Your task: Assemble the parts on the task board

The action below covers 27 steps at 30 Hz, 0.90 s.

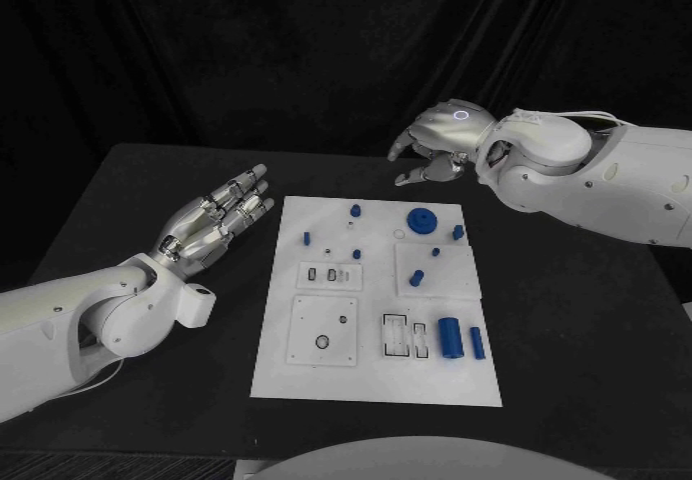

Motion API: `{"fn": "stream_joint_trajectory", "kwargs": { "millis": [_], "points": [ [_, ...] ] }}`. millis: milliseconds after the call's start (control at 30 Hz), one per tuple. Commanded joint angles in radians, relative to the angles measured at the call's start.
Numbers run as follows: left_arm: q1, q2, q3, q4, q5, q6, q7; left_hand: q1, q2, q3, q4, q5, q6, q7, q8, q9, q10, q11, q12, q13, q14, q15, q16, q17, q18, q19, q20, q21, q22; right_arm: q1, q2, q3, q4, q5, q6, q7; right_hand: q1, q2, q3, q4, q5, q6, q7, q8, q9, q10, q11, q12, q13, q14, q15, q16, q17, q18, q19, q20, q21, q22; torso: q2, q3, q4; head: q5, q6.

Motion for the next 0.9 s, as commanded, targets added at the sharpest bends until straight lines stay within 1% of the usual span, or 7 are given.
{"fn": "stream_joint_trajectory", "kwargs": {
  "millis": [33,100,133,167,400,633,900],
  "points": [
    [0.002,0.005,0.001,-0.002,-0.009,0.018,0.032,0.007,0.004,0.005,-0.001,0.005,0.003,0.005,0.006,0.001,0.002,0.008,-0.007,-0.002,0.000,0.007,-0.004,-0.001,0.018,-0.003,0.008,-0.006,-0.002,-0.014,-0.019,0.000,0.010,0.000,0.121,-0.101,-0.081,-0.016,-0.005,0.055,0.021,-0.008,-0.012,-0.012,0.015,0.116,-0.012,0.016,0.269,0.109,-0.016,0.013,0.266,-0.040,0.110,-0.010,0.156,0.268,-0.001,-0.0039,0.0010,-0.002,-0.002],
    [0.002,0.007,0.001,-0.003,-0.009,0.020,0.034,0.012,0.005,0.010,-0.007,0.007,0.005,0.005,0.006,0.001,0.002,0.008,-0.007,-0.002,0.000,0.016,-0.004,-0.001,0.018,-0.003,0.013,-0.006,-0.002,-0.025,-0.032,0.000,0.014,0.013,0.158,-0.124,-0.104,-0.019,0.001,0.071,0.038,-0.014,-0.016,-0.017,0.018,0.116,-0.016,0.016,0.269,0.109,-0.021,0.013,0.266,-0.042,0.115,-0.014,0.162,0.273,-0.001,-0.0040,-0.0014,0.001,-0.002],
    [0.002,0.009,0.001,-0.004,-0.009,0.021,0.037,0.012,0.005,0.011,-0.008,0.007,0.007,0.005,0.007,0.002,0.002,0.008,-0.007,-0.002,0.000,0.016,-0.004,-0.001,0.018,-0.003,0.013,-0.006,-0.002,-0.031,-0.038,0.000,0.016,0.019,0.174,-0.133,-0.120,-0.023,0.010,0.075,0.085,-0.028,-0.012,-0.028,0.019,0.116,-0.017,0.016,0.269,0.109,-0.025,0.013,0.266,-0.045,0.123,-0.018,0.172,0.280,0.000,-0.0033,-0.0022,0.002,-0.003],
    [0.002,0.010,0.001,-0.005,-0.009,0.023,0.041,0.013,0.005,0.012,-0.009,0.007,0.010,0.004,0.007,0.002,0.002,0.007,-0.007,-0.002,0.000,0.018,-0.004,-0.001,0.017,-0.003,0.015,-0.006,-0.002,-0.038,-0.044,0.000,0.019,0.023,0.184,-0.142,-0.124,-0.026,0.013,0.076,0.096,-0.027,-0.010,-0.028,0.021,0.116,-0.017,0.016,0.269,0.109,-0.025,0.013,0.266,-0.045,0.123,-0.019,0.172,0.280,0.001,-0.0028,-0.0020,0.004,-0.003],
    [0.001,0.015,0.001,-0.007,-0.009,0.027,0.057,0.004,0.005,0.008,-0.001,-0.003,0.016,0.003,0.009,0.003,0.002,0.006,-0.007,-0.002,0.000,0.018,-0.004,-0.001,0.018,-0.003,0.018,-0.006,-0.002,-0.070,-0.071,0.000,0.030,0.036,0.185,-0.166,-0.124,-0.044,0.044,0.068,0.124,-0.050,0.000,-0.048,0.020,0.116,-0.012,0.016,0.269,0.109,-0.028,0.013,0.266,-0.045,0.123,-0.022,0.172,0.280,0.005,0.0032,-0.0020,-0.001,-0.002],
    [0.001,0.015,0.001,-0.012,-0.009,0.031,0.057,0.003,0.004,0.008,-0.001,-0.002,0.015,0.003,0.009,0.003,0.002,0.006,-0.007,-0.002,0.000,0.018,-0.004,-0.001,0.018,-0.003,0.018,-0.006,-0.002,-0.092,-0.088,0.000,0.035,0.039,0.160,-0.169,-0.093,-0.048,0.060,0.045,0.128,-0.052,0.014,-0.048,0.023,0.116,0.001,0.016,0.269,0.109,-0.021,0.013,0.266,-0.045,0.123,-0.017,0.172,0.280,0.004,0.0044,-0.0012,-0.006,-0.003],
    [0.001,0.014,0.001,-0.011,-0.009,0.033,0.055,0.003,0.004,0.008,0.000,-0.002,0.015,0.003,0.009,0.003,0.002,0.006,-0.007,-0.002,0.000,0.018,-0.004,-0.001,0.018,-0.003,0.018,-0.006,-0.002,-0.107,-0.096,0.000,0.034,0.039,0.145,-0.162,-0.074,-0.047,0.069,0.026,0.158,-0.037,0.019,-0.039,0.032,0.116,0.008,0.016,0.269,0.109,-0.013,0.013,0.266,-0.045,0.123,-0.009,0.172,0.280,0.001,0.0005,-0.0003,-0.006,0.001]
  ]
}}
